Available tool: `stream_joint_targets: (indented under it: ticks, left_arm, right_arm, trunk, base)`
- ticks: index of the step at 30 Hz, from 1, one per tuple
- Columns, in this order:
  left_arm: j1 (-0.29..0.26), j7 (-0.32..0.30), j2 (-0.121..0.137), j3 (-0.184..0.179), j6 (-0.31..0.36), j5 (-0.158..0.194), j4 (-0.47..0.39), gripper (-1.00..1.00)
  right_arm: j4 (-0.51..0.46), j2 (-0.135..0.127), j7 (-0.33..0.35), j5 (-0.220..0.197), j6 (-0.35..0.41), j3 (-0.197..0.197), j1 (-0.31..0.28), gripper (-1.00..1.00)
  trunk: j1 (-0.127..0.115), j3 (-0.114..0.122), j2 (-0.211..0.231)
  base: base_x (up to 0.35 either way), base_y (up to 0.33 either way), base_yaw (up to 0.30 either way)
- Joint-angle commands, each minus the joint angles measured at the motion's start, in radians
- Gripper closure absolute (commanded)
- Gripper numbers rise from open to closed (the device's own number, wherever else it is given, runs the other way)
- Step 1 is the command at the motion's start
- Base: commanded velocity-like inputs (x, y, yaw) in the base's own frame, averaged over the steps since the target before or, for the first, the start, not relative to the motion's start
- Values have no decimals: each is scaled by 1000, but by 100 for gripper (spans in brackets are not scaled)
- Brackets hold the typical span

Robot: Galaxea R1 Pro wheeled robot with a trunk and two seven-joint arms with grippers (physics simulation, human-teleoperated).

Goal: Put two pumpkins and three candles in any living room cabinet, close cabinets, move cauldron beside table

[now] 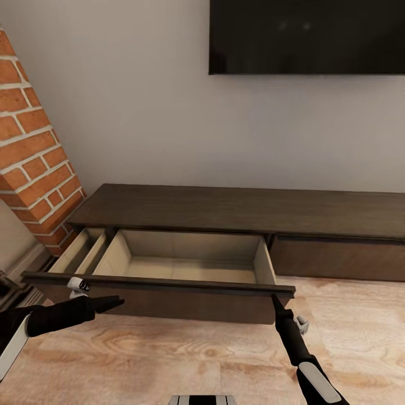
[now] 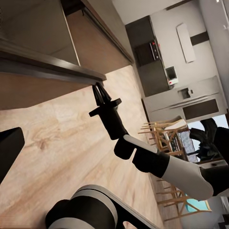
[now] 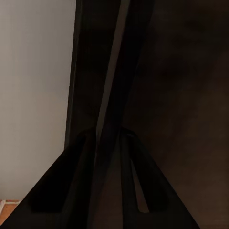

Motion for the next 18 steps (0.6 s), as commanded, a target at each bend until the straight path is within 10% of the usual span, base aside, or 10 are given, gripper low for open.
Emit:
stream_joint_targets:
  ticks: [1,18]
  left_arm:
    - [0,-1,0,0,10,3,-1,-100]
    - [0,-1,0,0,10,4,0,-100]
  right_arm:
    - [14,-2,6,-28,-4,-5,-1,100]
    - [14,-2,6,-29,-4,-6,-1,100]
  trunk:
    - [0,-1,0]
    - [0,-1,0]
  base:
    - [-30,19,0]
    - [-83,1,0]
